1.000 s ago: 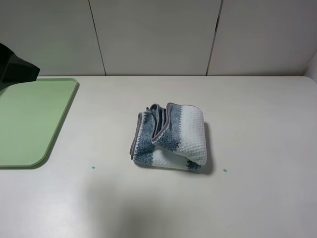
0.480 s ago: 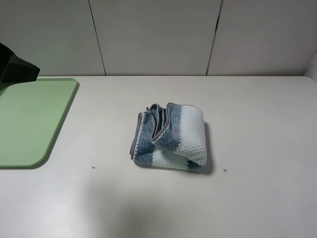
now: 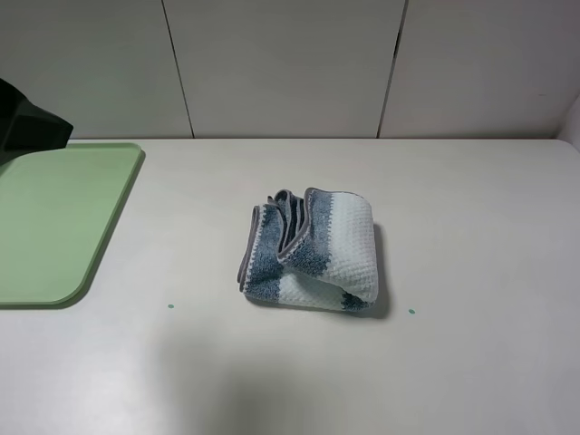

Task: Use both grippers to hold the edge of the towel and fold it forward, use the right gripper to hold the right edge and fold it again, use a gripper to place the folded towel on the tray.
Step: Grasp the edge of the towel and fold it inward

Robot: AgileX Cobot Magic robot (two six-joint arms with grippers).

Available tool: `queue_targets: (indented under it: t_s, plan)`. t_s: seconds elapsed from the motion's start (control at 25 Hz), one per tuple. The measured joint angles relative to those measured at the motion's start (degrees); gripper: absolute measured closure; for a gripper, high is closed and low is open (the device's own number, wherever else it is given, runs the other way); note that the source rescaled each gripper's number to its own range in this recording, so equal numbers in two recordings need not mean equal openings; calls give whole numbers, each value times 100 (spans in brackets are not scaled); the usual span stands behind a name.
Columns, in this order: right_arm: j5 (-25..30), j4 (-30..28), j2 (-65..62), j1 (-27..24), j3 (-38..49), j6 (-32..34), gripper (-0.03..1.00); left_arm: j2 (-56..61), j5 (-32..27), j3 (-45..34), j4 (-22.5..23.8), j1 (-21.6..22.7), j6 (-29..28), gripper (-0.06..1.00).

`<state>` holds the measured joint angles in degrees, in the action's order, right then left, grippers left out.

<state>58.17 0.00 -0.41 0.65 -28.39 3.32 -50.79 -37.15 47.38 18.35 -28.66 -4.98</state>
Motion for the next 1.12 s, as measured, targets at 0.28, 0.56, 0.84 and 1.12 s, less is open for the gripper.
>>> queue_targets:
  t_s: [0.28, 0.56, 0.84, 1.12]
  plan:
    - [0, 0, 0, 0, 0, 0, -3, 0, 2, 0, 0, 0, 0, -6]
    - [0, 45, 0, 0, 0, 0, -3, 0, 6, 0, 0, 0, 0, -6]
    - [0, 45, 0, 0, 0, 0, -3, 0, 25, 0, 0, 0, 0, -6]
    - [0, 50, 0, 0, 0, 0, -3, 0, 76, 0, 0, 0, 0, -6]
